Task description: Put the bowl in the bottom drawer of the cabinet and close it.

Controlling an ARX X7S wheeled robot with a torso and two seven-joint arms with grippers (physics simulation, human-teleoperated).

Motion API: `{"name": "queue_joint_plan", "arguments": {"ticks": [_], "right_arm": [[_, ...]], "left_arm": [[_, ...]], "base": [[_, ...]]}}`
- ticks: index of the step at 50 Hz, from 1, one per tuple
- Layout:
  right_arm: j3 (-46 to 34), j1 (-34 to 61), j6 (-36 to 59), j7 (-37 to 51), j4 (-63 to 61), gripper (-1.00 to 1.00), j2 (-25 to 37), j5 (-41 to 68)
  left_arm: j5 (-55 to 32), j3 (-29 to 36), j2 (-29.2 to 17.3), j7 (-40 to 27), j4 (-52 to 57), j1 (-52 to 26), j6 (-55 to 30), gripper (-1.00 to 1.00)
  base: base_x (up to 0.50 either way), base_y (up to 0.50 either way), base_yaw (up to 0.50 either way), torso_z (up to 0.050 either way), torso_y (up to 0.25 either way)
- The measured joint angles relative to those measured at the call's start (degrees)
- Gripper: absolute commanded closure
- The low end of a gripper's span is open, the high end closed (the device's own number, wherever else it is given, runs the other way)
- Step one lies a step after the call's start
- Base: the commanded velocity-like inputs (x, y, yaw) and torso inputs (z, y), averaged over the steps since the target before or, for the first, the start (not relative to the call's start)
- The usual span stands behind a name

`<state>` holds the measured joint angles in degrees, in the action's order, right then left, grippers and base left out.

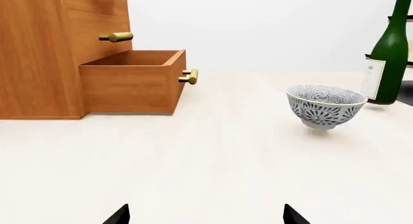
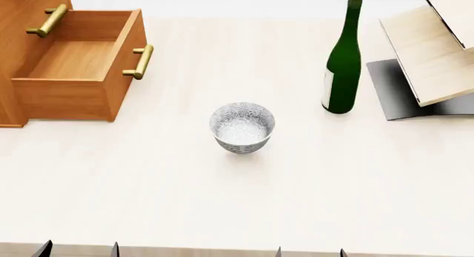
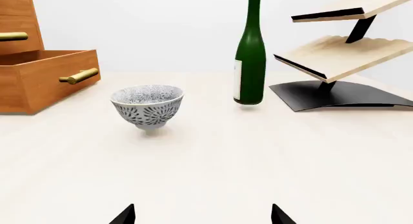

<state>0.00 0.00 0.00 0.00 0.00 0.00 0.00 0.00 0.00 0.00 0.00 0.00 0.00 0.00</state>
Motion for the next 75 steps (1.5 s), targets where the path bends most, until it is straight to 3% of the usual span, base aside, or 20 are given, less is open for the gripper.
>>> {"name": "queue_joint_plan", "arguments": {"ticks": [19,33,49,65,75], "right_arm": [[-2.7,0.1,0.2,2.5,0.1,-1.00,2.2,2.4],[-3.9,0.6,4.1,4.6,-3.1,-1.00,3.6,4.3],[-4.1,5.2,23.1,7.8,-23.0,-1.00,7.0,6.2],[-1.2,19.3,46.2,8.8,-40.1,-1.00,9.4,11.2],[-0.3,26.4,52.8,9.1,-43.2,-1.00,10.4,12.9]], "left_arm": [[-2.6,2.4,-2.3,-2.7,0.9,0.3,0.5,-1.00],[-5.2,3.1,-5.2,-3.6,14.6,8.6,-0.6,-1.00],[-5.7,2.7,-7.6,-4.2,18.0,20.6,9.2,-1.00],[-6.8,3.2,-8.6,-4.6,17.2,23.3,13.4,-1.00],[-7.3,3.7,-9.1,-4.7,16.9,23.6,14.4,-1.00]], "base": [[0.00,0.00,0.00,0.000,0.000],[0.00,0.00,0.00,0.000,0.000],[0.00,0.00,0.00,0.000,0.000],[0.00,0.00,0.00,0.000,0.000],[0.00,0.01,0.00,0.000,0.000]]}}
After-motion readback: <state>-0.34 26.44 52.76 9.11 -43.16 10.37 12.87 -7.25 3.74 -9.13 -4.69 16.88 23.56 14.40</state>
